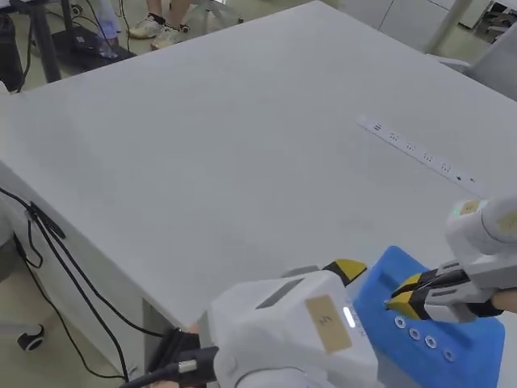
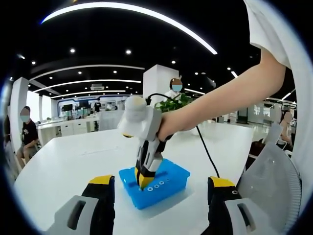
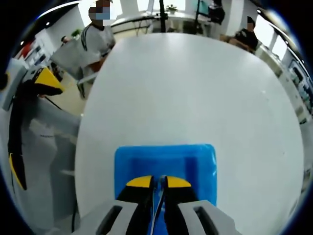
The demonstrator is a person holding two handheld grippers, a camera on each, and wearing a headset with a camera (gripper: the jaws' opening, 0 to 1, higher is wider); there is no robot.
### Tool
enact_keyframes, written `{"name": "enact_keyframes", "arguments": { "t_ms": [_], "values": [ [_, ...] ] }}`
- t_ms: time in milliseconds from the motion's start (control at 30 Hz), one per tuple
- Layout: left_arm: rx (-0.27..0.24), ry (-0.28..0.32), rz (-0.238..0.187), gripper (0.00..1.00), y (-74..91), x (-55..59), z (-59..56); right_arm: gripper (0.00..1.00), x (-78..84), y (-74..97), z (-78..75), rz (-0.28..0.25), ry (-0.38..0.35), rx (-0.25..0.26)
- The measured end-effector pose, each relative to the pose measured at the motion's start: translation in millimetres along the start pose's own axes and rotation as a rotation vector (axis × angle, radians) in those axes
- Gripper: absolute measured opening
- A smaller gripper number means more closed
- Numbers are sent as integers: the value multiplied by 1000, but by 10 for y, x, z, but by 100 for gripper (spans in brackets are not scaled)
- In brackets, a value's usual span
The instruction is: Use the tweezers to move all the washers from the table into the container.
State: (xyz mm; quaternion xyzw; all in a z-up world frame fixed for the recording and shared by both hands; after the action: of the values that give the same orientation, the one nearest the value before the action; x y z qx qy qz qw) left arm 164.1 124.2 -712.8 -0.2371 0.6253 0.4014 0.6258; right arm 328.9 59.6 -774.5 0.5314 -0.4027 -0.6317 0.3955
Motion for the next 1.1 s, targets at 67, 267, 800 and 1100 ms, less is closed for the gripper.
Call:
{"name": "enact_keyframes", "arguments": {
  "t_ms": [67, 267, 800, 1100],
  "values": [
    [-1, 0, 1, 79, 0, 2, 1, 6, -6, -15, 23, 8, 9, 1],
    [1, -7, 11, 78, -2, 15, -2, 6, -14, -46, 78, 20, 18, -5],
    [9, 3, 15, 78, -4, 20, -10, 6, -25, -59, 152, 30, 50, -9],
    [29, 20, 23, 77, -11, 29, -27, 6, -23, 259, 190, -35, 65, 46]
  ]
}}
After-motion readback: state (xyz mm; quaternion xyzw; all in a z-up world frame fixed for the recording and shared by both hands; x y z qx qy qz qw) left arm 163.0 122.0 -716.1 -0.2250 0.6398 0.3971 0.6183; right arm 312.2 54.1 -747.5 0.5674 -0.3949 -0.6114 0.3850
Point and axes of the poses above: the centre of the closed fingertips' face, and the gripper's own axes: y roughly backward along the fingers, z roughly to its left, x roughly out of its underside, the point moved 7 cm from there along y, roughly backward along the fingers, and after that the axes turned 6 degrees about -y, right-handed, at the moved point
